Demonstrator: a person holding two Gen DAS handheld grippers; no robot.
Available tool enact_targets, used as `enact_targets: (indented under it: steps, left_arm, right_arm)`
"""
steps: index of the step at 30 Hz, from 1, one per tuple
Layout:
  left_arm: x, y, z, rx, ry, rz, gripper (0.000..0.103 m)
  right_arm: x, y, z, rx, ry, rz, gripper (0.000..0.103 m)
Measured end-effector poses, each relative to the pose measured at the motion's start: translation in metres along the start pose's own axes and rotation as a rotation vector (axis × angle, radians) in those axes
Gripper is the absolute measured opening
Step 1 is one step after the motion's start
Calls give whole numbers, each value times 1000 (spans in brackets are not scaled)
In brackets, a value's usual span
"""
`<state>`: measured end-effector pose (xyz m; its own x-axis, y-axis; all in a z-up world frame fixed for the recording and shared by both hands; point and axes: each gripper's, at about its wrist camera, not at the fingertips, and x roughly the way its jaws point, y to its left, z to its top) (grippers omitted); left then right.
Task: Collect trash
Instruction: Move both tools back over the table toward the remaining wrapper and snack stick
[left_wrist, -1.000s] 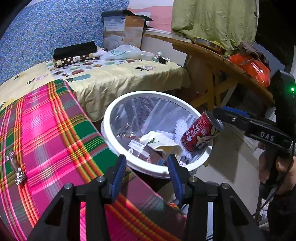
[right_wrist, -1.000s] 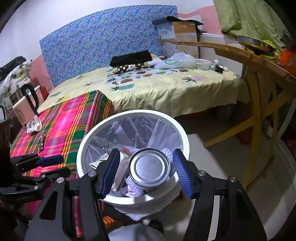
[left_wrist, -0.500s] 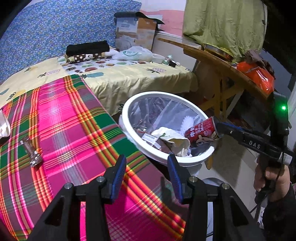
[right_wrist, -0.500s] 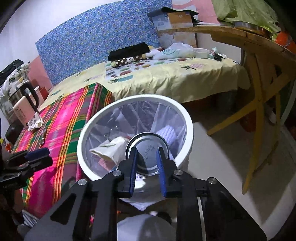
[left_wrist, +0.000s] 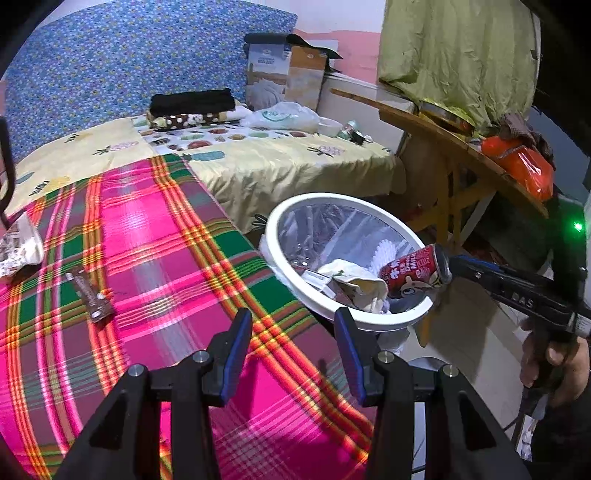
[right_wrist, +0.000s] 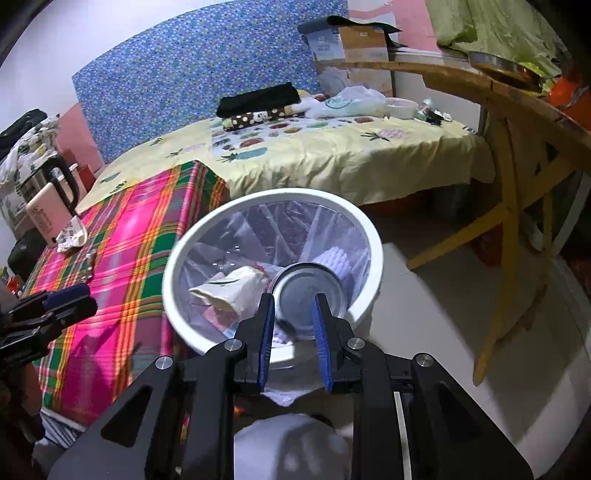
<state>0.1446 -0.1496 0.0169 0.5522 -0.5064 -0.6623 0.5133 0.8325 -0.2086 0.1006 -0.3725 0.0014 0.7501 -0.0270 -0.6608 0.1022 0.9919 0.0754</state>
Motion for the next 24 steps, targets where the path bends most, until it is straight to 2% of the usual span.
enact_targets:
  steps: [7,11,15,24]
  left_arm:
    - [-23,19,-11,-55,-32,80,48]
    - [-39,32,-20,-92,-51,137,55]
    - [-56,46,-29,-127,-72,193,56]
    - [-80,76,-50,-205,-86,294,56]
  right_arm:
    - [-11,33,1,-61,-30,68,24]
    - [-14,56,0,-109,-38,133,35]
    - [-14,75,-2,-152,-40,186,47]
    - [-7,110,-7,-224,-14,291,47]
